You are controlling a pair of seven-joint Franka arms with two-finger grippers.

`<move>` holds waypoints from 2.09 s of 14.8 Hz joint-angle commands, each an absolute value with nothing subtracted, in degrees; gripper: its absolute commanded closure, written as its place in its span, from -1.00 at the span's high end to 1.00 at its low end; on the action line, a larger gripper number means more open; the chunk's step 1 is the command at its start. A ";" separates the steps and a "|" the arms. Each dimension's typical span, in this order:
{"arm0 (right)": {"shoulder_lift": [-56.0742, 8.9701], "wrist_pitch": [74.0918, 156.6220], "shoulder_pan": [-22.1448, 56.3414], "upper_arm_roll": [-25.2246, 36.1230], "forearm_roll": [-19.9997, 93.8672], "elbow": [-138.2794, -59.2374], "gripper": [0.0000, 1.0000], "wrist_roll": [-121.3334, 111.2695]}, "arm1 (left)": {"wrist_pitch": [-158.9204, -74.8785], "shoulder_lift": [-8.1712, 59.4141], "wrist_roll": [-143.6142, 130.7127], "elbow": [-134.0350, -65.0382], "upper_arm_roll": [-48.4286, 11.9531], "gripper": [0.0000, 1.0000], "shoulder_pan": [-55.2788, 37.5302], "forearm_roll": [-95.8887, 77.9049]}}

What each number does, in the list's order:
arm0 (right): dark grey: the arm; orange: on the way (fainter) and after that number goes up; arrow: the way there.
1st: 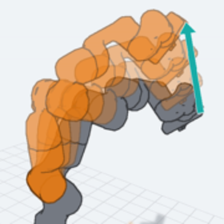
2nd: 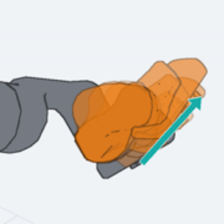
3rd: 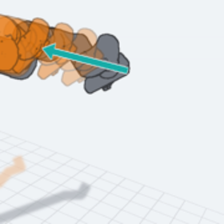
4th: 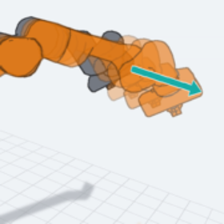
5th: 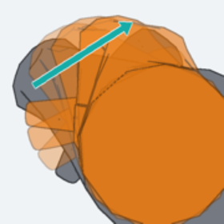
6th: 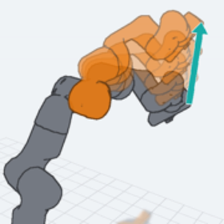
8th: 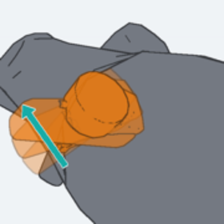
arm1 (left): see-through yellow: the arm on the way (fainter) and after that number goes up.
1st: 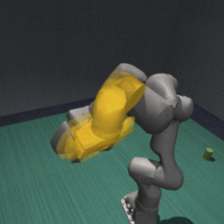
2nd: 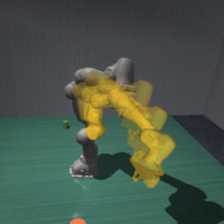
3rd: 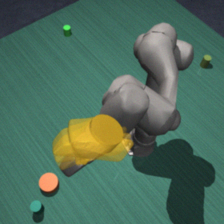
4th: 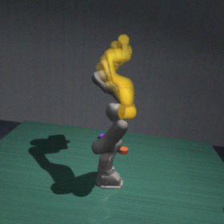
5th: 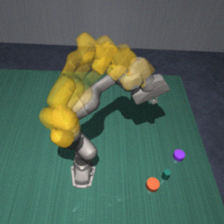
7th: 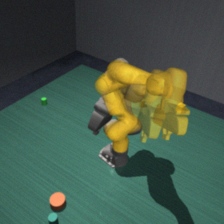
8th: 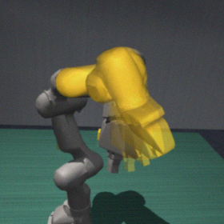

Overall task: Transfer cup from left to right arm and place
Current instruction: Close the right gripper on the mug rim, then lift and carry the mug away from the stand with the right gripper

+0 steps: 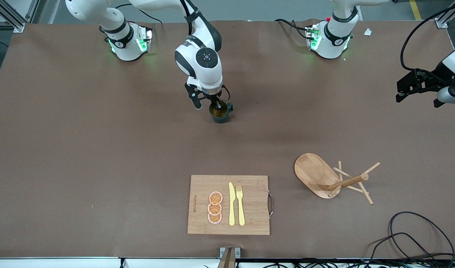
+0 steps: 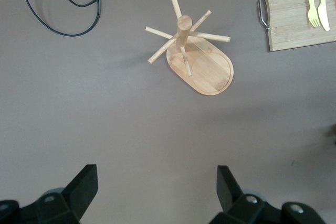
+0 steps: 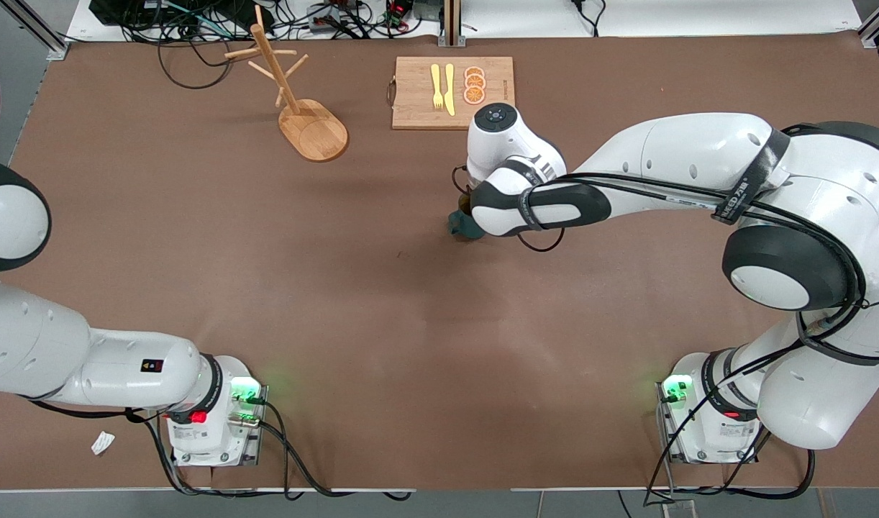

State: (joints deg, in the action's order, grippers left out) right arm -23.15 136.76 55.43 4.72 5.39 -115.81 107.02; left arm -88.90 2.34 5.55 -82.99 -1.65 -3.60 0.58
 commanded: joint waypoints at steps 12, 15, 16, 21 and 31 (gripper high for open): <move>-13.89 123.23 42.82 5.62 5.36 -116.80 -0.99 41.99 | -90.26 2.55 5.01 -84.02 -2.46 1.00 -2.72 1.23; -11.35 122.61 35.36 5.71 4.92 -119.26 -0.99 19.33 | -90.35 3.08 3.52 -84.02 -2.63 1.00 -3.08 0.97; -10.47 122.52 32.63 5.71 4.23 -120.31 -0.99 9.85 | -90.35 3.08 2.65 -84.02 -2.64 1.00 -3.08 1.14; -8.79 122.61 19.18 5.71 2.64 -122.17 -0.99 -24.98 | -90.35 3.08 0.26 -83.76 -2.81 1.00 -2.99 0.79; -9.75 131.65 0.36 5.62 2.81 -125.33 -0.99 -77.92 | -90.35 3.08 0.35 -83.76 -2.81 1.00 -3.08 0.88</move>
State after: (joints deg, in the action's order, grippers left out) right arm -11.15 130.00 3.34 6.97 3.09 -123.44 -69.81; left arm -89.96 3.42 0.97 -83.77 -2.35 -3.36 0.58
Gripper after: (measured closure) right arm 0.952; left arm 0.000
